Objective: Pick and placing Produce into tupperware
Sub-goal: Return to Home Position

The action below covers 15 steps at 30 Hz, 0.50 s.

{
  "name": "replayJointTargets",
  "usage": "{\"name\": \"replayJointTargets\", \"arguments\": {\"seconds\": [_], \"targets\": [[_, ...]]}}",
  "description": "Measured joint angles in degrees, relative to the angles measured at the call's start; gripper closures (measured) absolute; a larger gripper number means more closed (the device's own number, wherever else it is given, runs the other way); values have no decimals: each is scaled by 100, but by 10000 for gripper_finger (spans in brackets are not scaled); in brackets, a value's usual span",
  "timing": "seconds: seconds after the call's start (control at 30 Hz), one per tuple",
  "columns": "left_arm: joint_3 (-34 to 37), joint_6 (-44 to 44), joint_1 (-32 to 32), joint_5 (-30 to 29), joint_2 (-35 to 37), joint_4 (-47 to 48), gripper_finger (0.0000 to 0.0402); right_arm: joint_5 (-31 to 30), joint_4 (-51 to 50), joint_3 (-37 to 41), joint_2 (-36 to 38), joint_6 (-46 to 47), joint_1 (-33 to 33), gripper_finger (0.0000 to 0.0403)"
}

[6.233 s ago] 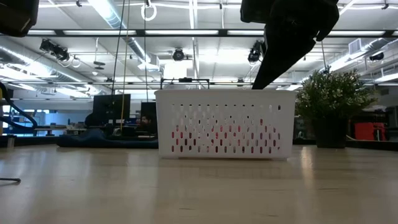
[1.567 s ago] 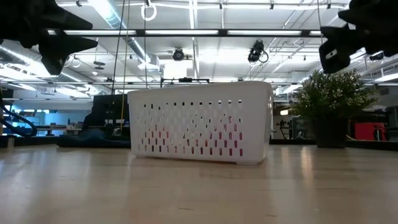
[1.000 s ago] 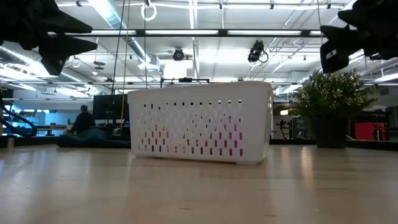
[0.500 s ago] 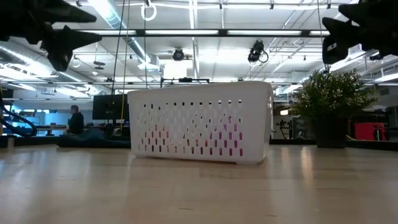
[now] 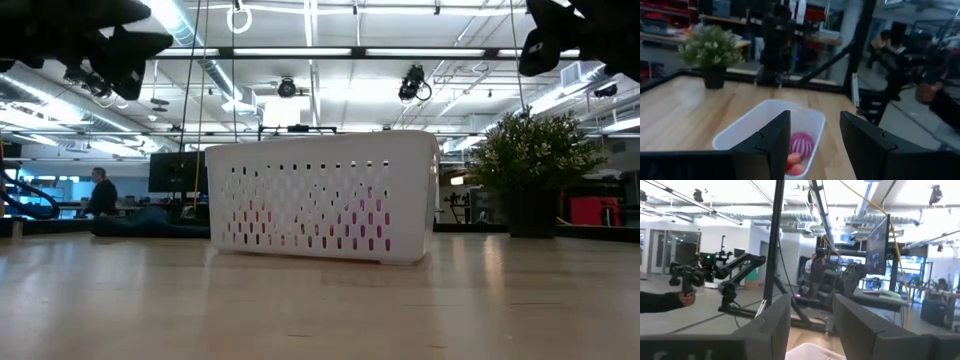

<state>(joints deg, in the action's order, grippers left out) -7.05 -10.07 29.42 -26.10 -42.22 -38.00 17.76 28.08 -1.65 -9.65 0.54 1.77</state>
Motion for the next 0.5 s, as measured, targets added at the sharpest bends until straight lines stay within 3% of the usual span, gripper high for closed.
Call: {"name": "replayJointTargets", "arguments": {"seconds": [0.27,0.5], "targets": [[4,-363,-499,32,365,737,219,482,324,0,-4,124,80,248],[4,117,-526,27,1172,764,224,483,345,0,-4,38,79,248]]}}
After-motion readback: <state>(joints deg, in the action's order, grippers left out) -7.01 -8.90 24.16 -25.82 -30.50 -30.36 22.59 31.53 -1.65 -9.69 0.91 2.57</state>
